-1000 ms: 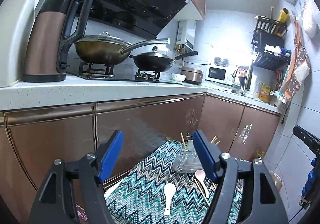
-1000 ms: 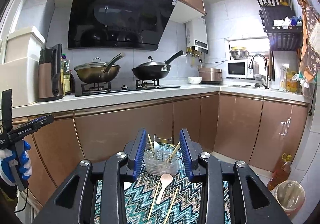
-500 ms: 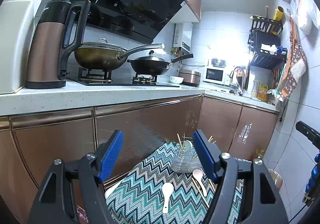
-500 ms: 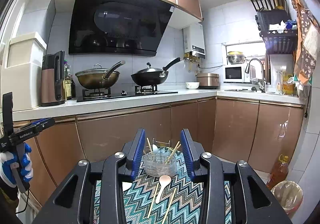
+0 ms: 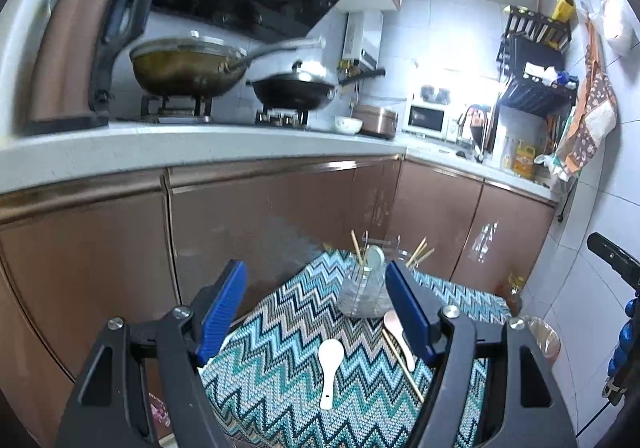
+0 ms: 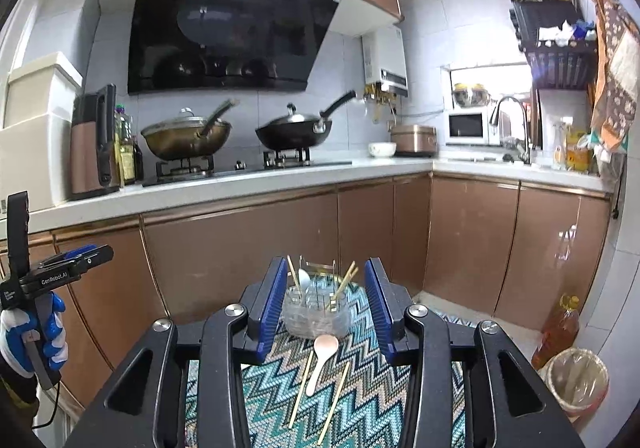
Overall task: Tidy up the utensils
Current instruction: 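Withdraw both open tools up and away from the wire rack, then lower the left tool over a white spoon while the right tool lowers over a chopstick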
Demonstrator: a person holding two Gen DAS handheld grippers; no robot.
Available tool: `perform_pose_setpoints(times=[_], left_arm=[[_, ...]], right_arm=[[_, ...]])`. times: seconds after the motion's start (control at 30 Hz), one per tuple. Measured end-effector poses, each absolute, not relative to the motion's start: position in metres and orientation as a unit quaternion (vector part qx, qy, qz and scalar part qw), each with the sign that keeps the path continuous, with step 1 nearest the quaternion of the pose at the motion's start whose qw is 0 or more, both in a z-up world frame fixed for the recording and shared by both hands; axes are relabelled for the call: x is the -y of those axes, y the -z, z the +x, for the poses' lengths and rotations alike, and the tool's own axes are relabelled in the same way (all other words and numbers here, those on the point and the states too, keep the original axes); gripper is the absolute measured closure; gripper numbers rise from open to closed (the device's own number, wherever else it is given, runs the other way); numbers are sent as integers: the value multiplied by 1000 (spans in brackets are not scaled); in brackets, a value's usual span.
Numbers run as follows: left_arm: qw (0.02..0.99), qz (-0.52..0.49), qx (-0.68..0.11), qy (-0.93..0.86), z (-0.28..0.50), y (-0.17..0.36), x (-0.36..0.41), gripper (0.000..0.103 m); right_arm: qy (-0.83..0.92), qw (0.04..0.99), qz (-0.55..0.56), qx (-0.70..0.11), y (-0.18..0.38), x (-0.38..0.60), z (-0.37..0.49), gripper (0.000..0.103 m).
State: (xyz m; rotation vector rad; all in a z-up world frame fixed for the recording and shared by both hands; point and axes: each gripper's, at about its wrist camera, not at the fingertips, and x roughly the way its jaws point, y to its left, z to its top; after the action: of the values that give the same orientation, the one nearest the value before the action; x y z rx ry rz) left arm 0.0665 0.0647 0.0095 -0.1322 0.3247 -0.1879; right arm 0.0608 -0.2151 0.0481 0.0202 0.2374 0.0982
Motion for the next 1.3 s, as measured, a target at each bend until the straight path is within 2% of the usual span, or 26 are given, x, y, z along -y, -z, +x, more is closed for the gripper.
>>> perform_pose_setpoints(times=[0.27, 0.53, 0.7, 0.97, 1.3], left_arm=[[958, -67, -253, 120, 121, 38, -44, 32], [916, -79, -362, 156, 187, 107, -27, 32], [885, -94, -418, 180, 229, 149, -20, 33], [848, -122, -471, 212, 280, 188, -21, 33], [819, -120, -501, 252, 310, 213, -19, 39]], right_arm=[[-47, 981, 24, -184, -8, 229, 108, 63], [-61, 954, 48, -288, 52, 245, 175, 63], [-103, 922, 65, -368, 95, 237, 227, 71], [-164, 847, 83, -499, 166, 194, 313, 79], [-168, 800, 82, -571, 207, 175, 366, 84]])
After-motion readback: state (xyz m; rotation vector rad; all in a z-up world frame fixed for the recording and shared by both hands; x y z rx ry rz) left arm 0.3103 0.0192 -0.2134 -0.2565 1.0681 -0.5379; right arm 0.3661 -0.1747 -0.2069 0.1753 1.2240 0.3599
